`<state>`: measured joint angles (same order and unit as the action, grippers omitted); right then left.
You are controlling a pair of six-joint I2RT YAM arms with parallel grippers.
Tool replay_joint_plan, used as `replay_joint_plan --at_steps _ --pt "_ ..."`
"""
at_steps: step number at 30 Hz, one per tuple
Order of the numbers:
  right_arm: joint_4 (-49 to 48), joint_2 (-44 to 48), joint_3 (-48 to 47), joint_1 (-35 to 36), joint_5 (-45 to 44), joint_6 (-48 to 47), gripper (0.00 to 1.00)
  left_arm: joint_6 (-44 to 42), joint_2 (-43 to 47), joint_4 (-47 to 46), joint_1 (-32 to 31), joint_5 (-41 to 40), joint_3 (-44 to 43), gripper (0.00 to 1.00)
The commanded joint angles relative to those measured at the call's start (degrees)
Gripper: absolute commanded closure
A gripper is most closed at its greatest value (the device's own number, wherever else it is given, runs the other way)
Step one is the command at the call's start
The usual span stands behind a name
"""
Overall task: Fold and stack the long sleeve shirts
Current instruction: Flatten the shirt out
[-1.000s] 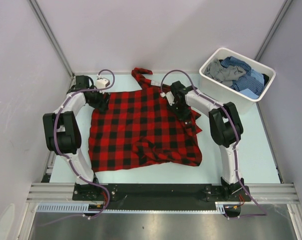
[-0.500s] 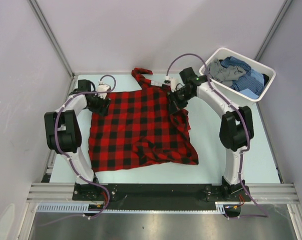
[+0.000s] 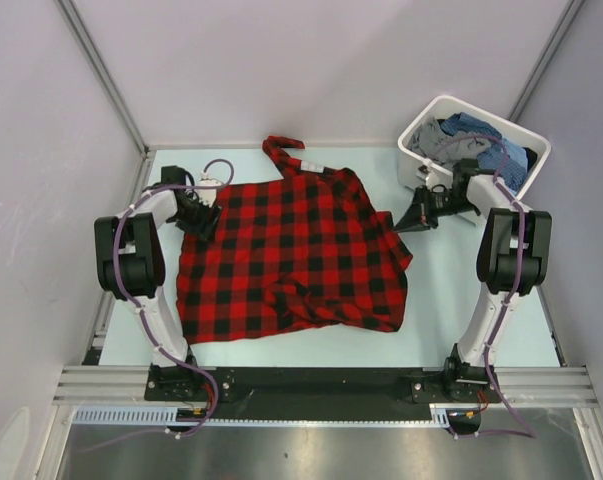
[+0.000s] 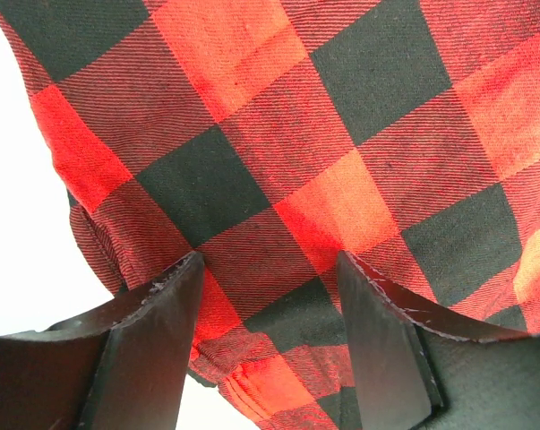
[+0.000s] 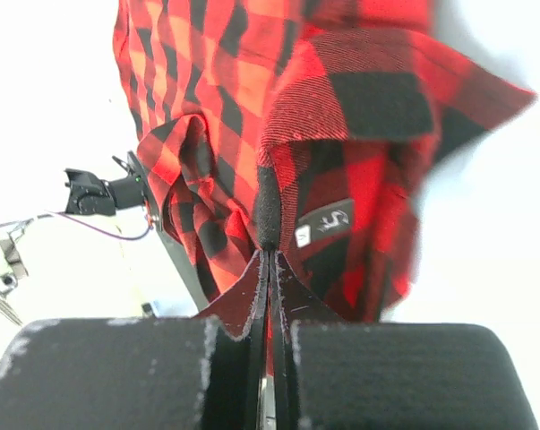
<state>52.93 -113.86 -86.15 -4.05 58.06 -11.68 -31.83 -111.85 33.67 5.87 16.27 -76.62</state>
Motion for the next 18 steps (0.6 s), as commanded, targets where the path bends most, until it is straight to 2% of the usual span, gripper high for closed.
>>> replay_joint_plan --at_steps 1,5,10,11,12,16,17,18 --pt "2.09 -0.92 0.28 -2.62 1.89 -3.87 1.00 1.16 -0.38 0.87 0.28 -0.71 -0.90 0.33" --pt "0.34 -1.36 0.28 -4.03 -3.74 -4.23 0.95 1.78 -0.12 0.69 0.28 -0.89 -0.90 0.33" --pt "-6.76 -0.05 -0.24 -4.03 -18.49 -0.63 0.88 2.04 0.84 1.04 0.37 0.77 -1.16 0.32" --pt "-6.61 -0.04 -1.03 -3.86 -19.73 -1.14 0.82 1.52 1.37 1.13 0.37 2.08 -1.60 0.31" --pt "-6.26 -0.22 -2.08 -3.33 -23.22 -1.58 0.80 1.25 1.98 1.22 0.46 3.40 -1.86 0.30" --pt "1.63 0.48 -12.17 -0.43 -28.00 -5.44 0.64 -1.38 5.76 1.22 0.72 12.70 -4.41 0.26" --pt "2.00 1.35 -13.16 1.14 -28.61 -5.89 0.54 -2.35 6.29 1.13 0.72 13.69 -6.24 0.25" --pt "2.01 2.23 -14.12 1.94 -30.10 -6.24 0.48 -2.62 6.30 1.05 0.72 14.48 -7.31 0.24"
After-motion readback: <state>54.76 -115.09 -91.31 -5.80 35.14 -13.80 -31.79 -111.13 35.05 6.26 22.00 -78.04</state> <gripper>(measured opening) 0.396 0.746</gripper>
